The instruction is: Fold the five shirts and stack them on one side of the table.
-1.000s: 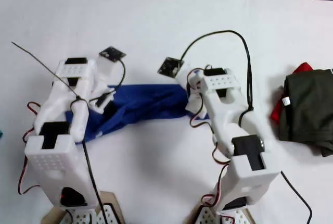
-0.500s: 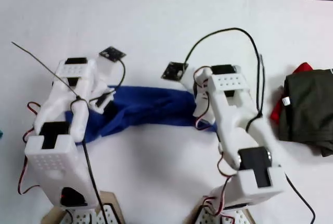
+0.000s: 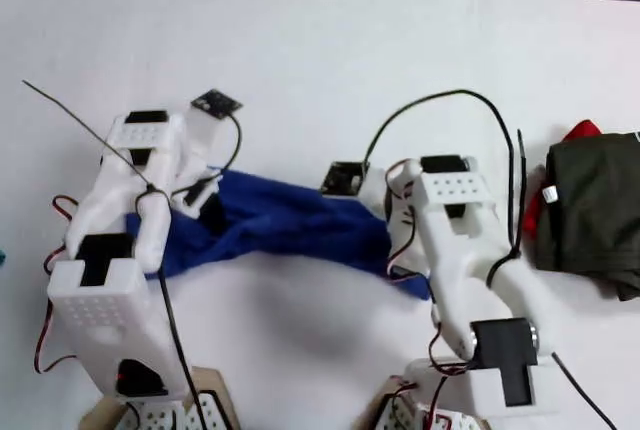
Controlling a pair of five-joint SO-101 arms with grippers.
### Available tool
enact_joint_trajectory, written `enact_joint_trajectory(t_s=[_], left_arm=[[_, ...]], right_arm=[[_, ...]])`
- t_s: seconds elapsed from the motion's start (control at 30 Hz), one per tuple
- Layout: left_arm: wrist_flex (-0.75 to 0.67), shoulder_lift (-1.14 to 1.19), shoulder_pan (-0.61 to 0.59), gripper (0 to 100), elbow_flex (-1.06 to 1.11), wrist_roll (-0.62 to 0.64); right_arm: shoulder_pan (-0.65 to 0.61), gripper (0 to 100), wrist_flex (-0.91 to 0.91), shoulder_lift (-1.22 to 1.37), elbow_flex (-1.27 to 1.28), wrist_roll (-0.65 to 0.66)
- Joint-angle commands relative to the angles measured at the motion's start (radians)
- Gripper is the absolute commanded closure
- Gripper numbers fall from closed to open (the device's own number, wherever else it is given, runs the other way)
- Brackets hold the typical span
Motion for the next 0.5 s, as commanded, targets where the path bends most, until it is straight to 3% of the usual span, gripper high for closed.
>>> enact_joint_trajectory(t_s=[0.0, 0.1, 0.2, 0.33, 0.43, 0.47], left_arm=[[0.014, 0.020, 0.005, 71, 0.002, -0.011], [0.014, 0.020, 0.005, 71, 0.002, -0.011], [0.014, 0.020, 0.005, 71, 0.002, -0.011], [0.014, 0.020, 0.005, 71, 0.002, -0.011], [0.014, 0.020, 0.005, 71, 0.002, -0.011], [0.014, 0.020, 0.005, 71, 0.002, -0.011]], right_arm=[[0.018, 67.2, 0.036, -0.104, -0.052, 0.006], [0.002, 63.4, 0.084, -0.193, -0.163, -0.011], [-0.010, 66.5, 0.001, -0.209, -0.242, -0.138], [-0.064, 80.1, -0.200, -0.062, -0.245, -0.299], [-0.140, 97.6, -0.268, 0.125, -0.273, -0.334], [-0.165, 98.6, -0.271, 0.180, -0.290, -0.336]])
